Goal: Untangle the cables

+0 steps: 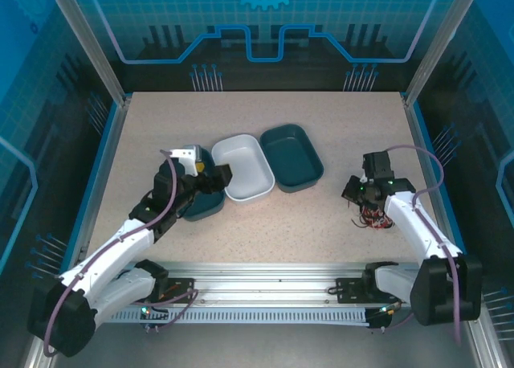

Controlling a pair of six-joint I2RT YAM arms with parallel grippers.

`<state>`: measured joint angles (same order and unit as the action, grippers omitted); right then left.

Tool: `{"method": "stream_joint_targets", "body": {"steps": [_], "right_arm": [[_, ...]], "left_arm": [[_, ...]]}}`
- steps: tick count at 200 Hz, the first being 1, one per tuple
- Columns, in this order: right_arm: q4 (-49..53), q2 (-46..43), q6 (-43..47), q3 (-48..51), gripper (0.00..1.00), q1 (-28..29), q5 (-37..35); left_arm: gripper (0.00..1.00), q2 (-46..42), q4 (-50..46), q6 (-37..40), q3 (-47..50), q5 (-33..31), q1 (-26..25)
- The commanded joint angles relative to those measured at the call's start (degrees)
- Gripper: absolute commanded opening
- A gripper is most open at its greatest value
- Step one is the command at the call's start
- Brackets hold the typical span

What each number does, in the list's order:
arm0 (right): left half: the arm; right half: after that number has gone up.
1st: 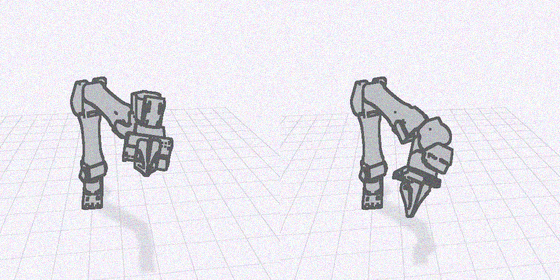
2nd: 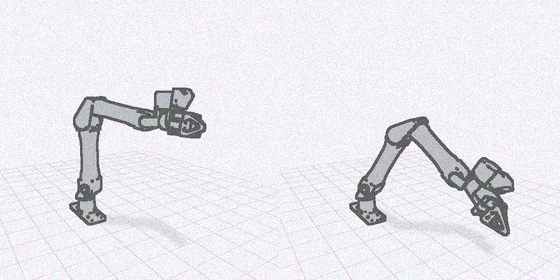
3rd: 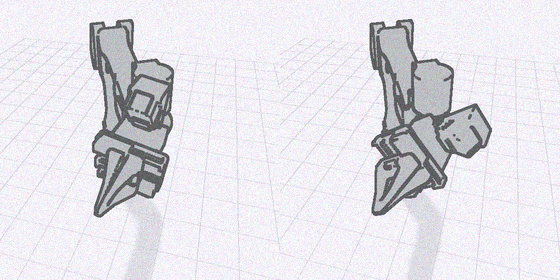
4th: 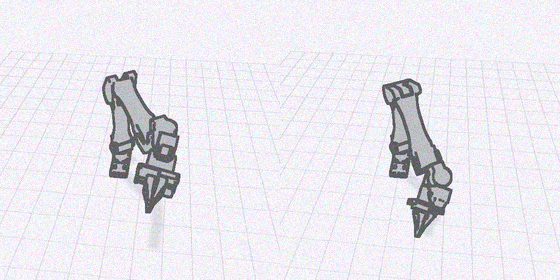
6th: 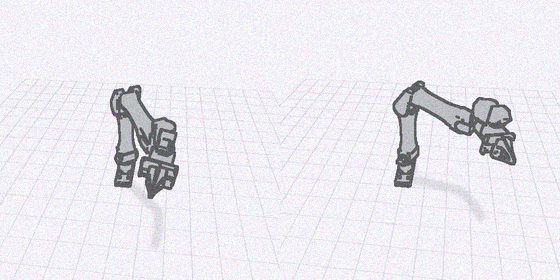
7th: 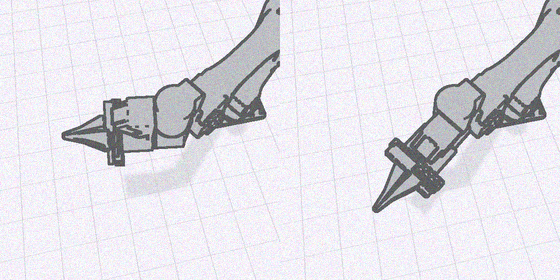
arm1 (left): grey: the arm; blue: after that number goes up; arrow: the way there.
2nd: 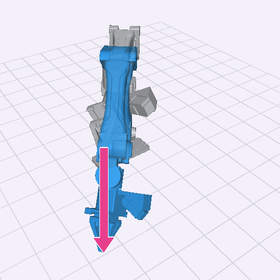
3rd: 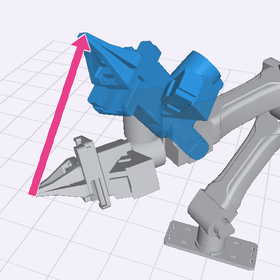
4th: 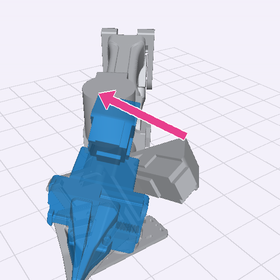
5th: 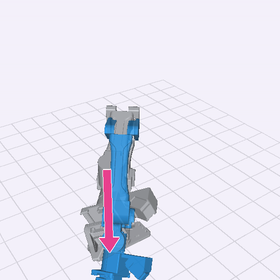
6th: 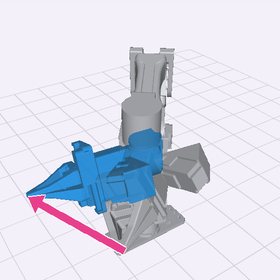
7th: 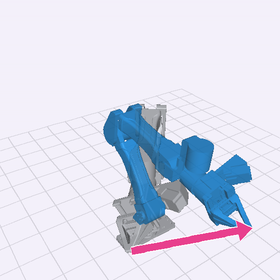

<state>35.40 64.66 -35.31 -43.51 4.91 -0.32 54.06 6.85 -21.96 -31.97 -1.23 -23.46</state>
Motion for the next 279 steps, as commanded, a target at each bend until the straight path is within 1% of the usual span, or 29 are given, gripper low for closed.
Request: {"method": "stream_joint_targets", "body": {"steps": [1, 23, 67, 120, 183, 204, 248, 279], "right_arm": [[3.81, -2.01, -1.86, -3.33, 0.0, 2.78, 0.79], [6.04, -2.61, -1.87, -6.48, 0.0, 5.99, -0.46], [12.3, -2.79, -0.49, -17.75, 0.0, 13.49, -7.15], [19.08, -1.99, 2.49, -30.58, 0.0, 18.47, -13.78], [24.26, -3.05, 7.97, -43.3, 0.0, 19.21, -19.14], [25.64, -2.89, 9.77, -47.23, 0.0, 19.26, -20.45], [26.57, -2.32, 12.43, -53.26, 0.0, 19.26, -19.58], [28.2, -1.65, 14.18, -57.85, 0.0, 19.26, -19.8]], "left_arm": [[0.99, 1.22, 3.42, 2.39, -2.95, -1.08, -1.93], [0.99, 2.68, 3.73, 3.1, -4.01, -1.18, -3.61], [0.99, 4.15, 4.08, 5.32, -5.33, -0.88, -5.96], [0.99, 4.47, 4.35, 6.07, -5.36, 0.8, -6.52], [0.99, 4.73, 4.75, 6.66, -5.39, 2.2, -6.52], [0.99, 5.19, 5.29, 6.58, -5.64, 3.73, -6.57], [0.99, 7.24, 5.56, 7.47, -7.34, 7.48, -6.79], [0.99, 8.73, 5.6, 8.5, -8.69, 8.6, -7.75]]}}
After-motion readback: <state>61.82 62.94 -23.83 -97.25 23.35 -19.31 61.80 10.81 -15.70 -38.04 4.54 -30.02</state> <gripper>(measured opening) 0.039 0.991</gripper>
